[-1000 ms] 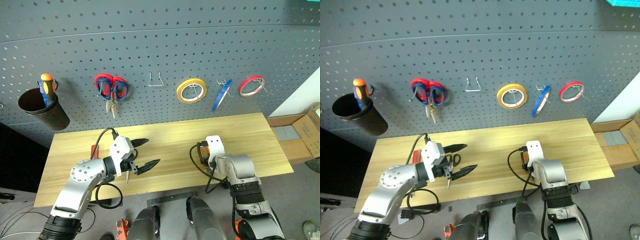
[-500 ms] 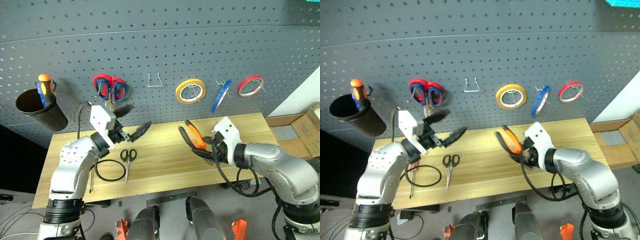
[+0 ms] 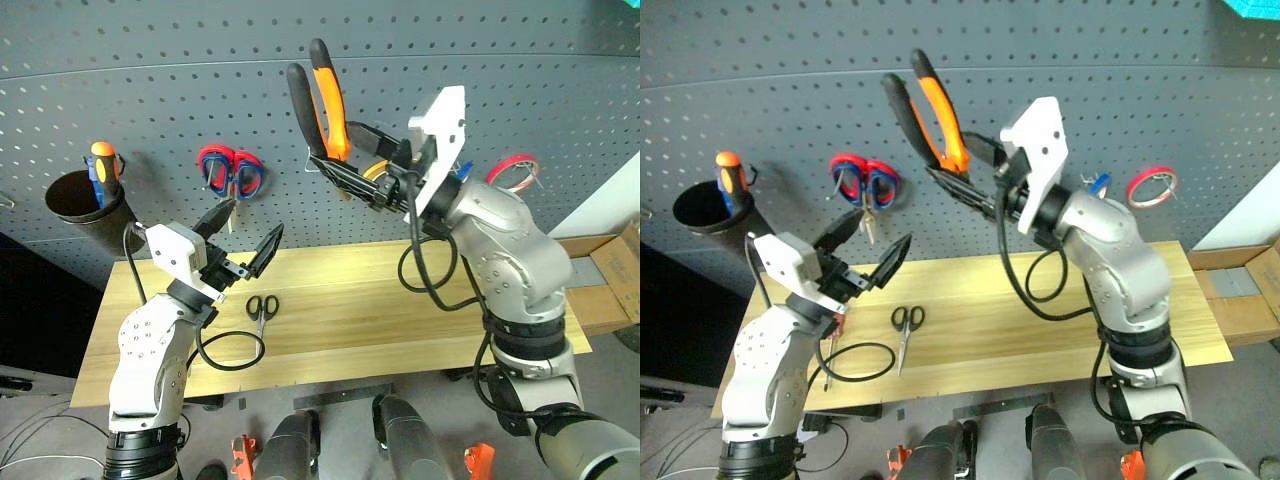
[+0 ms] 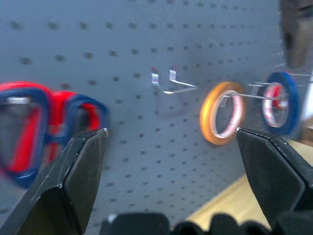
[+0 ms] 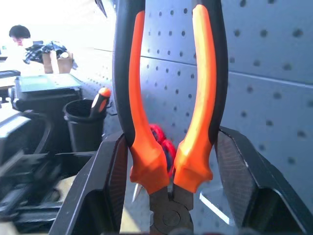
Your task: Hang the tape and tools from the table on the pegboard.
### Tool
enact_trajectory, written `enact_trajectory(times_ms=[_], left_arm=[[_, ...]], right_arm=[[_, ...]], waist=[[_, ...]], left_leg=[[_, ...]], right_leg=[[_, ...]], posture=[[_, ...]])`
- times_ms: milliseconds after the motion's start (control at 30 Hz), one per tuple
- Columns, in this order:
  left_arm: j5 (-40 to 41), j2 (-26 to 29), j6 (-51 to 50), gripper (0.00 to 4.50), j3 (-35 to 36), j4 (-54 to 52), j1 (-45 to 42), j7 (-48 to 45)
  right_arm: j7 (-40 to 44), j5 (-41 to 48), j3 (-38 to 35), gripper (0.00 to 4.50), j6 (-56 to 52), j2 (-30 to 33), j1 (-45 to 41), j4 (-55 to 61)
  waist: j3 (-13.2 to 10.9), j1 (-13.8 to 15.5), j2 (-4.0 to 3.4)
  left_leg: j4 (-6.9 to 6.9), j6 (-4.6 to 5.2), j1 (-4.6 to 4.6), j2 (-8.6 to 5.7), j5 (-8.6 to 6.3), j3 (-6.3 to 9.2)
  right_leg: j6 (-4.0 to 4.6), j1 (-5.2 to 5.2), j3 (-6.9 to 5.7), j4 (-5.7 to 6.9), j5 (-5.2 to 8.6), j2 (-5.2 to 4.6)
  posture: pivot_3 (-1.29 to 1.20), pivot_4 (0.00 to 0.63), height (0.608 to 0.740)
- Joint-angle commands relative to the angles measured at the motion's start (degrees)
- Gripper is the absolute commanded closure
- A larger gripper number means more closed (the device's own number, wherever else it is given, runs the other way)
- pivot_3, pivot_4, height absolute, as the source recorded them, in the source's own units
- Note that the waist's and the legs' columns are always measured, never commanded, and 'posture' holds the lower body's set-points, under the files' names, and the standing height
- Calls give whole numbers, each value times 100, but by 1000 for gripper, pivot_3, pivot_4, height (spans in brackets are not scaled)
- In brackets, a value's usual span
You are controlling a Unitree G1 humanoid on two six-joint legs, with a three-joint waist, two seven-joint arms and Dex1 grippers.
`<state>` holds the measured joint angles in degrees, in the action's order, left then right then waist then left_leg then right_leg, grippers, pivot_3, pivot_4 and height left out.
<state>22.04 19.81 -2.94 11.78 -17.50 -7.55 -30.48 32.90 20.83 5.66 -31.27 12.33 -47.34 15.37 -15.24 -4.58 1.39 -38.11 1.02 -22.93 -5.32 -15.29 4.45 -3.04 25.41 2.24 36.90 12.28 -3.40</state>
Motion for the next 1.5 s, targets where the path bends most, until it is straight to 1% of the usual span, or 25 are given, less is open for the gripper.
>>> enact_trajectory(times_ms=[33, 167, 267, 433, 600, 767, 900, 1033, 1333, 1467, 1500], left_arm=[[-136, -107, 306, 0, 49, -258, 85, 219], [-268, -203, 411, 0, 67, -315, 226, 455], [-424, -255, 432, 0, 82, -305, 298, 694], [-468, -288, 502, 0, 71, -329, 375, 854], [-549, -326, 509, 0, 47, -415, 371, 1063], [-558, -328, 451, 0, 27, -524, 414, 1140], [-556, -310, 425, 0, 26, -592, 473, 1166], [-560, -295, 430, 0, 54, -573, 459, 1188], [-582, -263, 410, 0, 35, -502, 442, 1164], [-593, -230, 396, 0, 73, -441, 391, 1166], [-587, -222, 389, 0, 83, -436, 386, 1166]], right_arm=[[-128, -491, 179, 2354, 1080, -256, -513, -499], [-369, -1088, 450, 2355, 1987, -581, -762, -1268], [-661, -1447, 464, 2355, 2590, -777, -918, -1922], [-1016, -1708, 344, 2355, 3344, -1064, -1184, -2939], [-1191, -1813, 304, 2356, 3846, -1259, -1388, -3656], [-1253, -1792, 294, 2356, 4031, -1407, -1469, -4117], [-1380, -1812, 283, 2356, 4135, -1561, -1398, -4431], [-1485, -1910, 302, 2356, 4287, -1572, -1288, -4704], [-1669, -2101, 351, 2357, 4334, -1604, -970, -4765], [-1778, -2201, 371, 2362, 3960, -1610, -897, -4741], [-1813, -2125, 290, 2012, 3846, -1641, -917, -4706]], waist=[[0, -7, 0], [0, -18, 0], [0, -18, 0], [0, -17, 0], [0, -16, 0], [0, -8, 0], [0, -10, -1], [1, -2, 0], [1, -5, 0], [2, -7, 0], [4, -7, 1]], left_leg=[[0, 0, -3, -3, 0, -4], [3, -1, -4, 1, 1, -5], [6, -2, -3, 3, 1, -5], [4, -4, -4, 1, 2, -8], [6, -5, -4, 1, 3, -8], [6, -6, -4, 2, 3, -8], [6, -6, -4, 2, 3, -8], [6, -8, -5, 2, 4, -8], [4, -9, -3, 2, 6, -9], [3, -10, -3, 2, 6, -10], [3, -10, -2, 2, 6, -11]], right_leg=[[0, 5, 3, 3, 0, -2], [1, 16, 1, 9, 0, 1], [1, 18, 1, 11, 0, 3], [3, 18, 3, 11, -1, 3], [3, 21, 3, 12, -1, 3], [3, 23, 2, 14, -1, 5], [3, 24, 3, 16, -1, 6], [3, 26, 3, 17, -1, 6], [4, 25, 4, 21, -2, 6], [4, 25, 5, 22, -2, 6], [4, 25, 6, 22, -2, 6]], posture=[[-101, 242, 740], [-93, 241, 740], [-80, 240, 740], [-68, 236, 740], [-55, 232, 740], [-44, 229, 740], [-31, 224, 740], [-34, 226, 740], [-41, 231, 740], [-39, 232, 740], [-40, 233, 740]])
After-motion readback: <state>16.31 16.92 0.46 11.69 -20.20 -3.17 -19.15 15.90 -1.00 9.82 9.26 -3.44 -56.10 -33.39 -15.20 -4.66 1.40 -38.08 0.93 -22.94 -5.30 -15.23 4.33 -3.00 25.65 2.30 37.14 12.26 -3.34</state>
